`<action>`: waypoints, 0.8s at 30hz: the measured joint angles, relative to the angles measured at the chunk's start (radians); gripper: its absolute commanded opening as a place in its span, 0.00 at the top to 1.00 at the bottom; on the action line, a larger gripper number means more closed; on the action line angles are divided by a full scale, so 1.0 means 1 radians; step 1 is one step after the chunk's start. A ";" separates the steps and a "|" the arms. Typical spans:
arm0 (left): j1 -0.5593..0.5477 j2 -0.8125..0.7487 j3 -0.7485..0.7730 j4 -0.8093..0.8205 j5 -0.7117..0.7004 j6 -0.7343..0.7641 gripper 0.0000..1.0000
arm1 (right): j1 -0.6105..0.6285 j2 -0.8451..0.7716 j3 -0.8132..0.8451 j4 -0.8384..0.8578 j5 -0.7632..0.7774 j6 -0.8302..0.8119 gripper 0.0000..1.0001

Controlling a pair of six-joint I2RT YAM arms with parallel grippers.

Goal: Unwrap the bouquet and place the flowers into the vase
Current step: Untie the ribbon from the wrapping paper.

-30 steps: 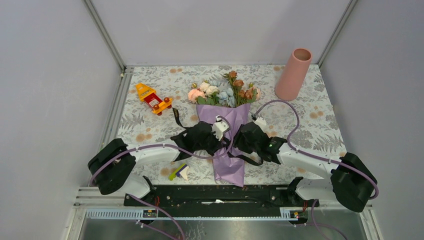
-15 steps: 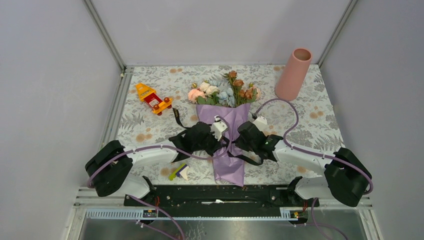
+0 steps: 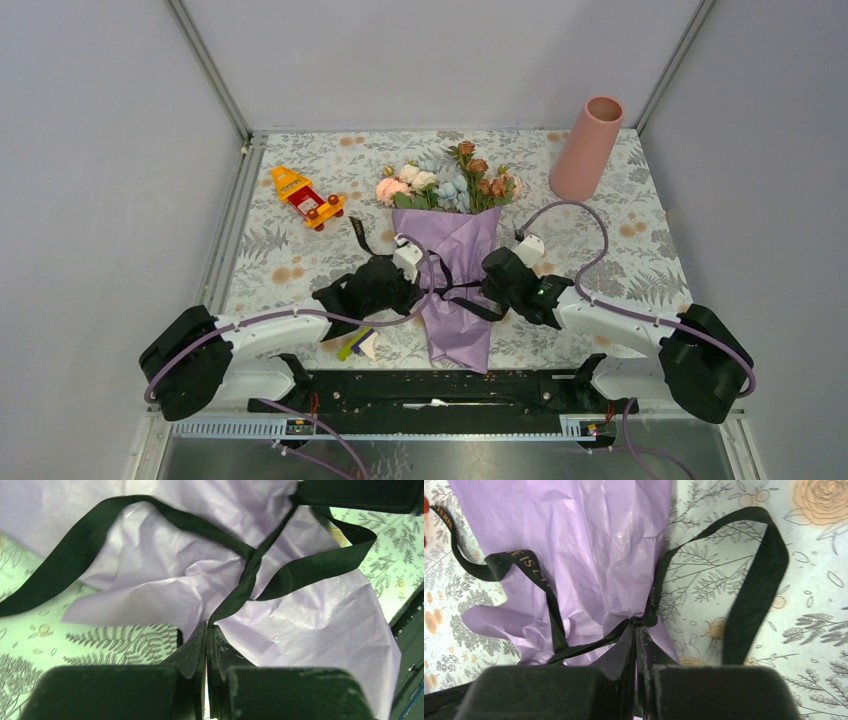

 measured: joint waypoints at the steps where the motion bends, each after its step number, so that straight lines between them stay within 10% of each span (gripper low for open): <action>1: 0.008 -0.011 -0.010 0.000 -0.010 -0.015 1.00 | -0.002 -0.007 -0.010 0.000 0.006 0.001 1.00; 24: 0.251 -0.313 -0.222 -0.137 -0.121 -0.451 1.00 | -0.067 -0.145 -0.185 -0.034 0.100 0.017 1.00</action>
